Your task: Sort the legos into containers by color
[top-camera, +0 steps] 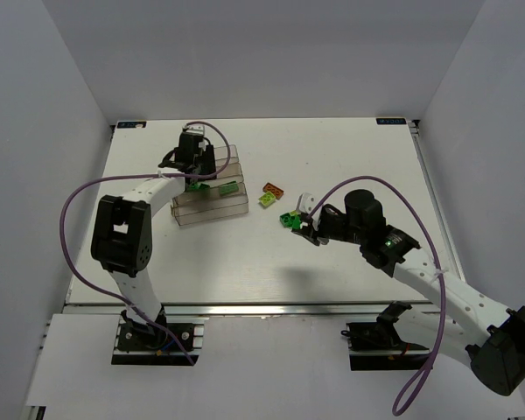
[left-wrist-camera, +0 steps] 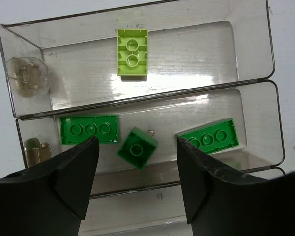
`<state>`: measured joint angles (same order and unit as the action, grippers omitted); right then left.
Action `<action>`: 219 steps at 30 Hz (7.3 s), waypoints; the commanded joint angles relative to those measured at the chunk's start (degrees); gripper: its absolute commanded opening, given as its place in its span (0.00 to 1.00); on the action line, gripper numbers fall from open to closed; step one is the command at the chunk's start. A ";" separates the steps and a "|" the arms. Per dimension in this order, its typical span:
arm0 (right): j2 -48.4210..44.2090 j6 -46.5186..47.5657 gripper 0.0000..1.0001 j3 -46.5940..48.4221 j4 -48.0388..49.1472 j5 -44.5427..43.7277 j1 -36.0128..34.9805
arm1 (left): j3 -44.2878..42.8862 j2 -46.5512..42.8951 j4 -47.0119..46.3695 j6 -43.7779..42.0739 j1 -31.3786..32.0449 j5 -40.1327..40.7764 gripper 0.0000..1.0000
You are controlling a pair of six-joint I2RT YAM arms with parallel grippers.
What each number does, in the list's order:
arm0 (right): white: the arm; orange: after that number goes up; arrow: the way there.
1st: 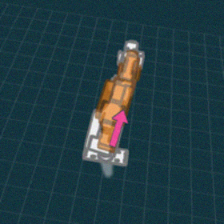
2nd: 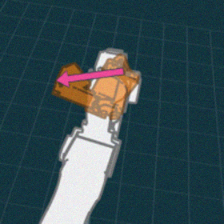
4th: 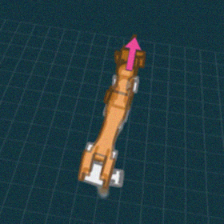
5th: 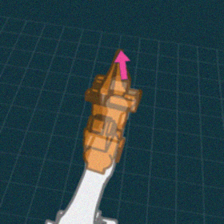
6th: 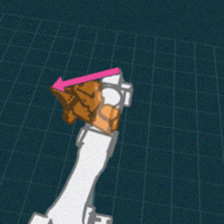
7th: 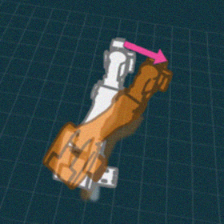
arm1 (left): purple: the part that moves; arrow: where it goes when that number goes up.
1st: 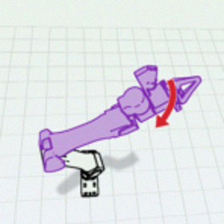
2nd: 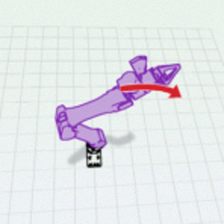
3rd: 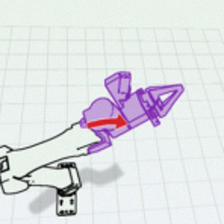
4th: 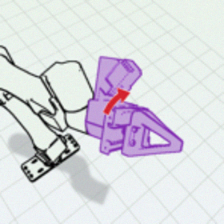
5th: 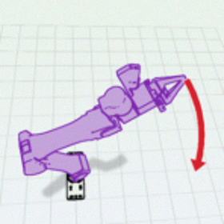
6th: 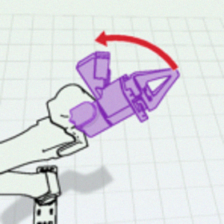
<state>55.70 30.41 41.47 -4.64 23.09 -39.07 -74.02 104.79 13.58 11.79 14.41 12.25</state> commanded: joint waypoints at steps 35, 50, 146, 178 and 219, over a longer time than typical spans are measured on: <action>69.27 -29.52 0.00 75.60 -14.44 -14.30 -3.29 | 24.80 -51.18 -17.98 8.60 -0.79 -0.47 0.98; 78.33 -33.05 0.12 78.67 -6.35 -14.83 -3.29 | 25.33 -52.24 -18.77 8.33 -0.79 -2.31 0.98; -4.81 7.73 0.70 10.03 -20.05 16.63 17.36 | -13.43 12.98 10.32 -13.99 28.12 -22.62 0.81; -4.73 7.73 0.71 9.15 -19.17 16.28 17.45 | -11.15 7.71 11.11 -13.11 28.65 -21.57 0.31; -5.34 7.20 0.45 9.33 -19.35 17.69 18.68 | -4.38 -0.91 -1.11 1.39 -0.70 -6.63 0.22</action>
<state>50.83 37.74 50.72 -25.50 39.62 -20.62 -78.41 104.18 12.91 12.75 14.02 4.62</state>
